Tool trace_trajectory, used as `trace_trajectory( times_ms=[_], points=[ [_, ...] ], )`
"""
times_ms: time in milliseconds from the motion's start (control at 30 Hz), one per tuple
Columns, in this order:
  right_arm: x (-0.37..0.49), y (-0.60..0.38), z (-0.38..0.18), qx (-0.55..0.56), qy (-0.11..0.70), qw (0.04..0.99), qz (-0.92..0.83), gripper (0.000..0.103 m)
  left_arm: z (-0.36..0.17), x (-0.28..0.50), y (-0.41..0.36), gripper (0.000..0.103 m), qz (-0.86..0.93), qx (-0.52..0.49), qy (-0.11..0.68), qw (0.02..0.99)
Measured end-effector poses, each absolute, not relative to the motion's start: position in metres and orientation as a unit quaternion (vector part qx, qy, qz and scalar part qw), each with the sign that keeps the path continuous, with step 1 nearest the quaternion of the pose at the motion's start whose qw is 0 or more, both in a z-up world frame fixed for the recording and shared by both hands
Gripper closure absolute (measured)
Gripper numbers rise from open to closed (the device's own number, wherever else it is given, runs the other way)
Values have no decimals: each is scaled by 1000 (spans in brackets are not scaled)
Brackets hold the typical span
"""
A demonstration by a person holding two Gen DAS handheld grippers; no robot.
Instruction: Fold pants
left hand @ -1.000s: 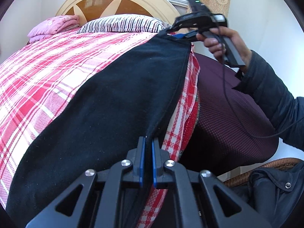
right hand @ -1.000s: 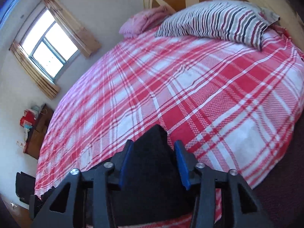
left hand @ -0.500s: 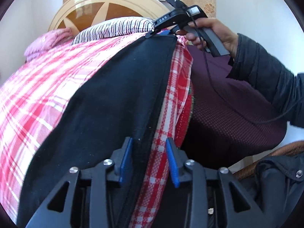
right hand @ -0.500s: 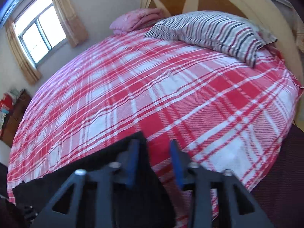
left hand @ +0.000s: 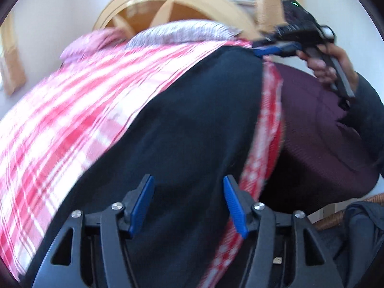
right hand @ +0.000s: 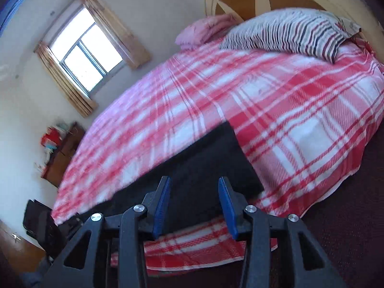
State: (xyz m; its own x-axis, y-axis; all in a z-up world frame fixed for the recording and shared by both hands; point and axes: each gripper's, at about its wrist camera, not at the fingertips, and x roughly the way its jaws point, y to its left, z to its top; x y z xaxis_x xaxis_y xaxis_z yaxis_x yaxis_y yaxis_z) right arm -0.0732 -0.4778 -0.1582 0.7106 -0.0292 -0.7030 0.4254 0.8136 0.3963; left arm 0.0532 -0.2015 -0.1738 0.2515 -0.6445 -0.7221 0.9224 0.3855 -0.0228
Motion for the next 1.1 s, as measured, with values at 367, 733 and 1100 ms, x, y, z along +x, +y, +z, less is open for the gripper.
trace_trajectory(
  times_ms=[367,733,1100],
  points=[
    [-61,-443,-127,262,331,902,-95,60,-149,79,-84,36,-434,155,321,828],
    [94,-263,-137,202,418,878,115,60,-183,84,25,33,-325,125,360,865],
    [222,-97,-207,196,532,793,223,60,-197,86,35,33,-330,97,356,869]
  ],
)
